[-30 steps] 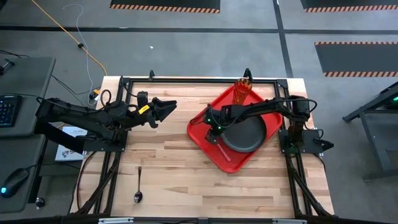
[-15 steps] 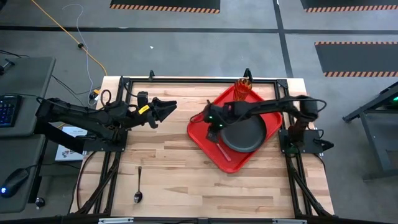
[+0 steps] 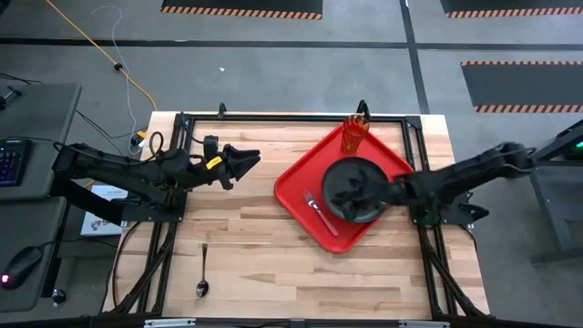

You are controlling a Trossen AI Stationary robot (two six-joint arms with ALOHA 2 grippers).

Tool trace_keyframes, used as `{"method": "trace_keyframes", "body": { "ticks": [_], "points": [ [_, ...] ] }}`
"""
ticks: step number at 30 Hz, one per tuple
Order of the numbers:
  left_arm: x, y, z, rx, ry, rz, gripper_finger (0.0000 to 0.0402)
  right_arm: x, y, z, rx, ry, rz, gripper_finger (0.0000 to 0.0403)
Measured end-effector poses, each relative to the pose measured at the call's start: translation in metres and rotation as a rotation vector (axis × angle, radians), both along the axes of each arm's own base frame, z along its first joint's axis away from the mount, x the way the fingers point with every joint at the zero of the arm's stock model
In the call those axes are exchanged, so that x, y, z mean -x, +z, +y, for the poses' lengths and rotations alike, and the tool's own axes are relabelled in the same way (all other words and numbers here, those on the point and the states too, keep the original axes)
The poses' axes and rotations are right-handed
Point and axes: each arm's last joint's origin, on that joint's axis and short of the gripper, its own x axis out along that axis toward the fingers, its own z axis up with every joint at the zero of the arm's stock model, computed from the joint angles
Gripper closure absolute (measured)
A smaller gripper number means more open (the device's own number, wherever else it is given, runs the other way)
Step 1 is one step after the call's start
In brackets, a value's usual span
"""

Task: Pick and place plate/cup/fork/spoon on tray
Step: Put the black spoon on the red serving tray to the left of the pink fork

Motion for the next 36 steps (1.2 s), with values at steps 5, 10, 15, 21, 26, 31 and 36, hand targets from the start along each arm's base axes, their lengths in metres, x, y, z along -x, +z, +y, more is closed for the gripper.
{"method": "trace_keyframes", "body": {
  "ticks": [5, 10, 15, 21, 26, 31, 36],
  "points": [
    [-0.002, 0.002, 0.005, 0.023, 0.004, -0.005, 0.02, 0.025, -0.005, 0.019, -0.053, -0.055, -0.227, 0.0269],
    [-0.021, 0.028, 0.002, -0.087, -0.229, 0.27, 0.02, 0.031, -0.005, 0.027, -0.049, -0.066, -0.294, 0.0269],
    [-0.027, 0.033, -0.037, -0.055, -0.597, 0.874, 0.02, 0.03, -0.005, 0.028, -0.058, -0.036, -0.289, 0.0269],
    [-0.002, -0.005, -0.131, -0.06, -0.801, 1.409, 0.02, 0.03, -0.005, 0.028, -0.046, -0.005, -0.276, 0.0269],
    [0.032, -0.044, -0.216, -0.16, -0.816, 1.537, 0.02, 0.03, -0.005, 0.029, -0.02, 0.008, -0.272, 0.0269],
    [0.064, -0.091, -0.282, -0.372, -0.825, 1.491, 0.02, 0.031, -0.007, 0.028, 0.007, 0.02, -0.254, 0.0269],
    [0.072, -0.135, -0.303, -0.537, -0.785, 1.56, 0.02, 0.031, -0.008, 0.029, -0.003, 0.027, -0.241, 0.0269]
  ]
}}
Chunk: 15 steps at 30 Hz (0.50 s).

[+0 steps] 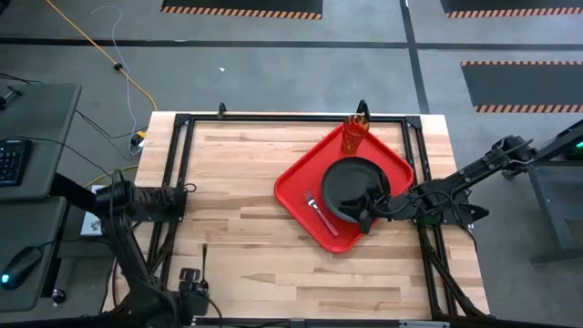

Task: Pick and place plate/cup/fork/spoon on tray
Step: Put the black spoon on the red serving tray to the left of the pink fork

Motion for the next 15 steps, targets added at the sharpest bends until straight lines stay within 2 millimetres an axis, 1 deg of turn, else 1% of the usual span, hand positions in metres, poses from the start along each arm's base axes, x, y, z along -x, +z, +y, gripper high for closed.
{"method": "trace_keyframes", "body": {
  "ticks": [3, 6, 11, 15],
  "points": [
    [-0.003, -0.014, -0.001, -0.058, 0.006, 0.017, 0.02, 0.0, -0.001, 0.0, -0.022, 0.007, 0.006, 0.0269],
    [-0.006, -0.025, 0.003, -0.136, 0.039, 0.036, 0.02, 0.0, -0.001, 0.0, -0.042, 0.001, 0.008, 0.0269],
    [-0.008, -0.036, 0.004, -0.176, 0.076, 0.053, 0.02, 0.0, -0.001, 0.0, -0.046, -0.001, 0.009, 0.0269],
    [-0.008, -0.041, 0.003, -0.185, 0.075, 0.067, 0.0208, 0.0, -0.001, 0.0, -0.046, -0.001, 0.009, 0.0269]
  ]
}}
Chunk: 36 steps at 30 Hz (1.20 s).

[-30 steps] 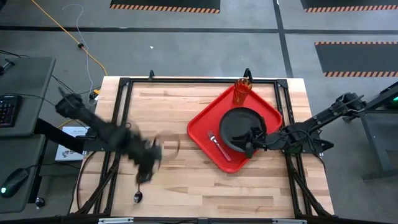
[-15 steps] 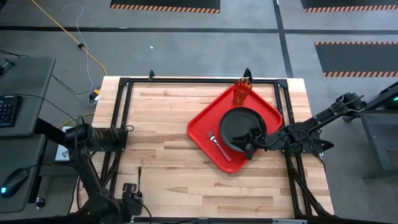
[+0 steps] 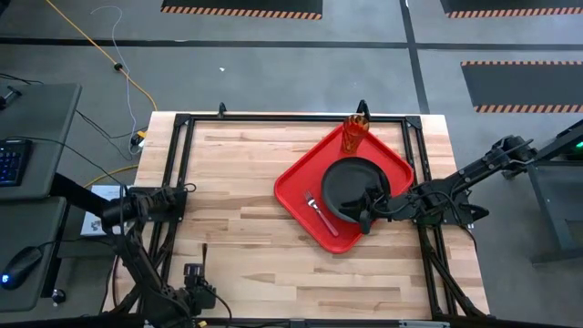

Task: Pick and place plate/cup/fork/spoon on tray
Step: Put the black spoon on the red serving tray to the left of the pink fork

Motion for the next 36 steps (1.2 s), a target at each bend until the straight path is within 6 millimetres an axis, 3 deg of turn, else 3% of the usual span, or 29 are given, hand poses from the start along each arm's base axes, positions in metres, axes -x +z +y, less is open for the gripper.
{"method": "trace_keyframes", "body": {
  "ticks": [5, 11, 13, 16, 22, 28, 32, 36],
  "points": [
    [0.0, -0.006, -0.001, -0.021, 0.017, 0.008, 0.0246, 0.0, 0.0, 0.0, 0.0, 0.0, 0.0, 0.0269],
    [-0.002, -0.006, 0.006, -0.061, 0.054, 0.013, 0.0354, 0.0, 0.0, 0.0, 0.001, -0.001, 0.002, 0.0269],
    [-0.004, 0.002, 0.01, -0.072, 0.071, -0.002, 0.038, 0.0, 0.0, 0.0, 0.001, -0.001, 0.002, 0.0269],
    [-0.008, 0.02, 0.02, -0.099, 0.122, -0.015, 0.038, 0.0, 0.0, 0.0, 0.002, -0.001, 0.003, 0.0269],
    [-0.024, 0.088, 0.064, -0.134, 0.151, -0.187, 0.0399, 0.0, 0.0, 0.0, 0.01, -0.01, -0.005, 0.0269],
    [-0.044, 0.163, 0.137, -0.043, 0.321, -0.532, 0.04, -0.003, 0.01, 0.0, -0.012, -0.035, -0.106, 0.0269],
    [-0.052, 0.208, 0.183, 0.079, 0.443, -0.797, 0.04, -0.006, 0.023, 0.002, -0.012, -0.025, -0.222, 0.0269],
    [-0.058, 0.249, 0.212, 0.26, 0.363, -0.997, 0.04, -0.007, 0.036, 0.002, -0.023, -0.021, -0.346, 0.0269]
  ]
}}
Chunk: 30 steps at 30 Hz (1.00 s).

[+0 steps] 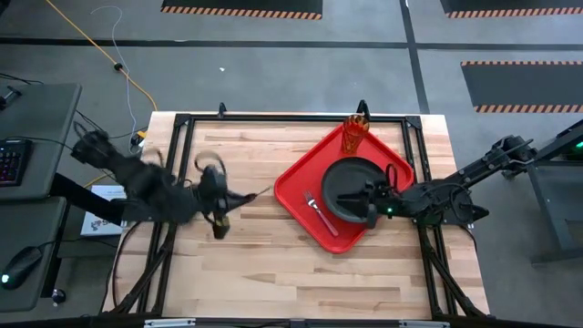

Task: Pick and place plate/cup/fork/spoon on tray
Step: Put the black spoon on the red serving tray to the left of the pink fork

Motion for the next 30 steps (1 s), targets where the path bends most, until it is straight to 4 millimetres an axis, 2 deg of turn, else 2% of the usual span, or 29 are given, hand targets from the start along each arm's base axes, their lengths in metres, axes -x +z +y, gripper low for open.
{"method": "trace_keyframes", "body": {
  "ticks": [5, 9, 11, 15, 18, 23, 27, 30],
  "points": [
    [-0.008, 0.037, 0.02, 0.027, -0.187, -0.276, 0.0401, 0.001, 0.016, 0.001, 0.005, 0.039, -0.15, 0.0269],
    [-0.014, 0.051, 0.024, -0.039, -0.372, -0.405, 0.0401, 0.002, 0.025, 0.001, 0.03, 0.053, -0.239, 0.0269],
    [-0.02, 0.05, 0.025, -0.138, -0.44, -0.419, 0.0401, 0.003, 0.028, 0.0, 0.025, 0.051, -0.264, 0.0269],
    [-0.026, 0.036, 0.02, -0.406, -0.529, -0.301, 0.0401, 0.003, 0.028, 0.0, 0.015, 0.053, -0.27, 0.0269],
    [-0.027, 0.027, 0.018, -0.597, -0.597, -0.206, 0.0401, 0.002, 0.027, -0.001, -0.064, 0.065, -0.266, 0.0269],
    [-0.031, 0.012, 0.01, -0.977, -0.655, -0.025, 0.0401, -0.004, 0.02, -0.01, -0.254, 0.12, -0.213, 0.0269],
    [-0.035, -0.003, 0.003, -1.305, -0.713, 0.19, 0.0401, -0.015, 0.009, -0.021, -0.417, 0.153, -0.139, 0.0269],
    [-0.04, -0.015, -0.003, -1.477, -0.8, 0.317, 0.0401, -0.026, -0.003, -0.03, -0.517, 0.145, -0.074, 0.0269]
  ]
}}
